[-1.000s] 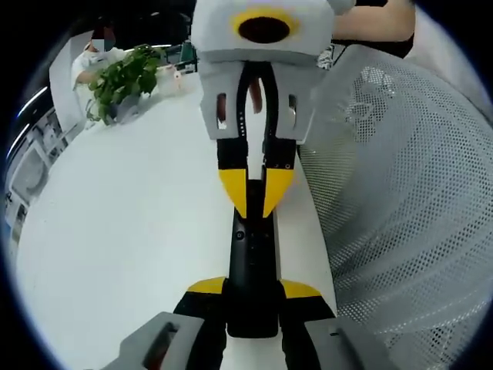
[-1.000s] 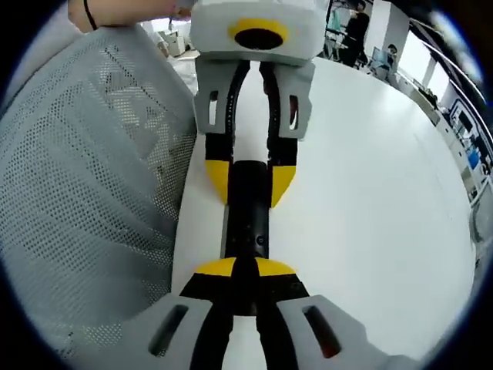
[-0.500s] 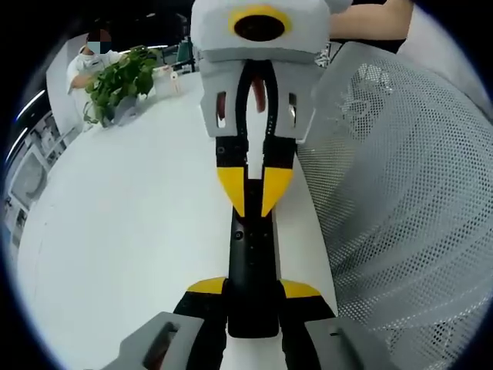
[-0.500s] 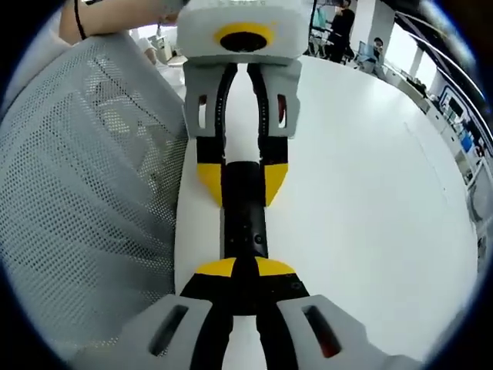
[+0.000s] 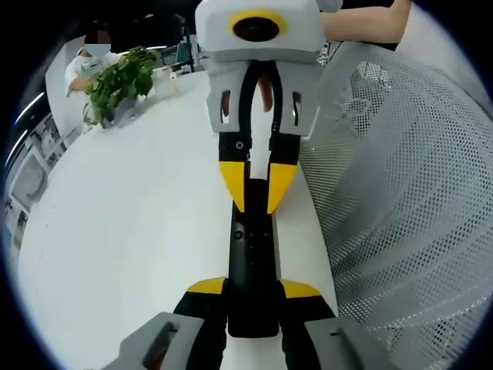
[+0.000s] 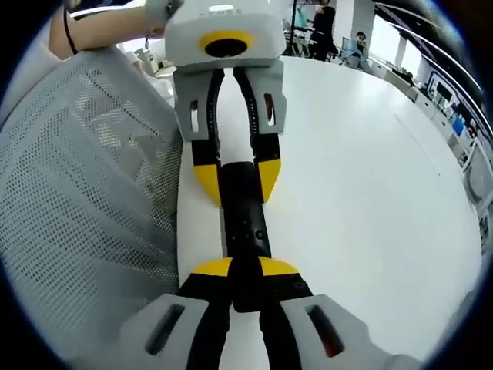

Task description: Press the specified remote control buttons in sequence, fully releasing each button before pressing the next.

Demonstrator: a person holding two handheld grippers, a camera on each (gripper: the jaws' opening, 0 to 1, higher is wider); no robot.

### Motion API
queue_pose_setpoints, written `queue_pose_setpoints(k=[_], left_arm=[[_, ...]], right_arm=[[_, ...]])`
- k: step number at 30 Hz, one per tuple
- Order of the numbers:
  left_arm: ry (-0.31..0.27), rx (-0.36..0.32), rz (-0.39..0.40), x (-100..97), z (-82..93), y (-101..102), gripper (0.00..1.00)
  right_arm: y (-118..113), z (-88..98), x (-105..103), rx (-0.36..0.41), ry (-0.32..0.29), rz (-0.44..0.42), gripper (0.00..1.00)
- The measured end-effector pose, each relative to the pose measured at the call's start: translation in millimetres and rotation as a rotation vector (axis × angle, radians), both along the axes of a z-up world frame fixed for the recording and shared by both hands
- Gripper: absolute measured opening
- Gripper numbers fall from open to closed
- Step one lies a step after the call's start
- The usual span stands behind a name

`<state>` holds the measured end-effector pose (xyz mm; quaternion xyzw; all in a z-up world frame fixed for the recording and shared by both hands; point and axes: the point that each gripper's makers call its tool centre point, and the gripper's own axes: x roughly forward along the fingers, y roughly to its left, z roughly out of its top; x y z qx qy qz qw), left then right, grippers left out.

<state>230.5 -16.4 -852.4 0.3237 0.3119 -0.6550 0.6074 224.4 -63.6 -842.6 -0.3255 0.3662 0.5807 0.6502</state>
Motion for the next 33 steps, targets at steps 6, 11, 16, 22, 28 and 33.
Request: queue_pose_setpoints(k=[6,11,16,22,28,33], left_arm=[[0.0,-0.001,0.001,-0.3,0.0,-0.1,0.25],[0.002,-0.002,0.001,-0.3,0.2,-0.3,0.25],[0.004,-0.007,0.004,-0.1,0.4,-0.2,0.25],[0.004,-0.009,0.002,-0.1,0.8,0.1,0.25],[0.005,-0.01,-0.003,0.5,0.4,0.1,0.25],[0.0,-0.002,-0.008,0.7,0.2,-0.3,0.25]], right_arm=[[-8.9,-0.4,2.3,-0.035,0.002,-0.011,0.1],[-8.2,-1.7,-0.3,-0.08,-0.034,0.039,0.12],[-6.7,-1.4,0.1,-0.121,-0.039,0.055,0.12],[-5.6,-2.1,-0.8,-0.167,-0.065,0.09,0.13],[-6.4,-2.4,0.6,-0.201,-0.065,0.11,0.12],[-7.4,-3.0,0.6,-0.2,-0.075,0.118,0.12]])
